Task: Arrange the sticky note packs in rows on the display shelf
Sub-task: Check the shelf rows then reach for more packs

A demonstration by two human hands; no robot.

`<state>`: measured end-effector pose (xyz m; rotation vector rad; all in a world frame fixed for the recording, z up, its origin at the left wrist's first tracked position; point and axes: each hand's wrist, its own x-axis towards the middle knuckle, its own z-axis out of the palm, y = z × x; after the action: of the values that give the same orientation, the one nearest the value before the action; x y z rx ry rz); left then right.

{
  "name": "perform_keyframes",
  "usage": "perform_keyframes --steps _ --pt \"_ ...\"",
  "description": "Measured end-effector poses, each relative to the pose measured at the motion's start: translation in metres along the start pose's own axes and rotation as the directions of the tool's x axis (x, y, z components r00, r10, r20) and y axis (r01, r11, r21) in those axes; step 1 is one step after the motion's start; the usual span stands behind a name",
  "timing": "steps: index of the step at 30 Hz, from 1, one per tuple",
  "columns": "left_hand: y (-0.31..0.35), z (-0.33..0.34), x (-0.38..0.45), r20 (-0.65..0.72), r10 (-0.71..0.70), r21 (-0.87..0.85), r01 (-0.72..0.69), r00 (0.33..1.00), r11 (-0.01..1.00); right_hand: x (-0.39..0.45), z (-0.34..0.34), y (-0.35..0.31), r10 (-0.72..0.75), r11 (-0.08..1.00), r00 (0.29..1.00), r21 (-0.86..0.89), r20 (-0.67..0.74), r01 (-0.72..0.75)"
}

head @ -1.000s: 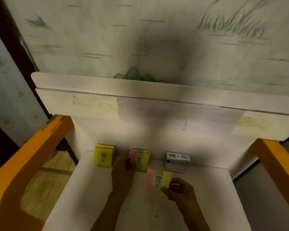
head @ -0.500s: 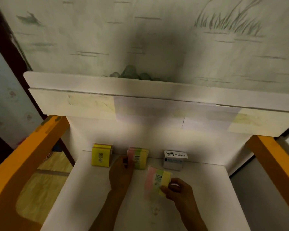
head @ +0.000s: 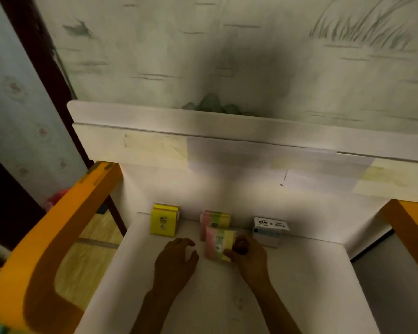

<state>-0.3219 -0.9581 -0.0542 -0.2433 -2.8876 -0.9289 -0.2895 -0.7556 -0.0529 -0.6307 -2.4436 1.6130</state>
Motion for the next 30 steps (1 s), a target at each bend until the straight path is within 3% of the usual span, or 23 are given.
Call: perform_keyframes --steps 8,21,30 --pt "0.000 -0.027 0.004 -0.030 0.000 0.010 0.000 1.000 1.000 0.006 0.030 -0.005 -0.068 0.998 0.988 -0.018 -0.137 0.066" --pt "-0.009 -0.039 -0.003 0.098 -0.036 0.071 0.029 0.994 0.997 0.016 0.044 -0.004 -0.148 0.982 0.973 -0.143 -0.177 0.124" --pt "-0.007 -0.045 -0.006 0.150 -0.009 0.074 -0.002 0.989 0.997 0.008 0.041 -0.003 -0.122 0.988 0.976 -0.118 -0.179 0.102"
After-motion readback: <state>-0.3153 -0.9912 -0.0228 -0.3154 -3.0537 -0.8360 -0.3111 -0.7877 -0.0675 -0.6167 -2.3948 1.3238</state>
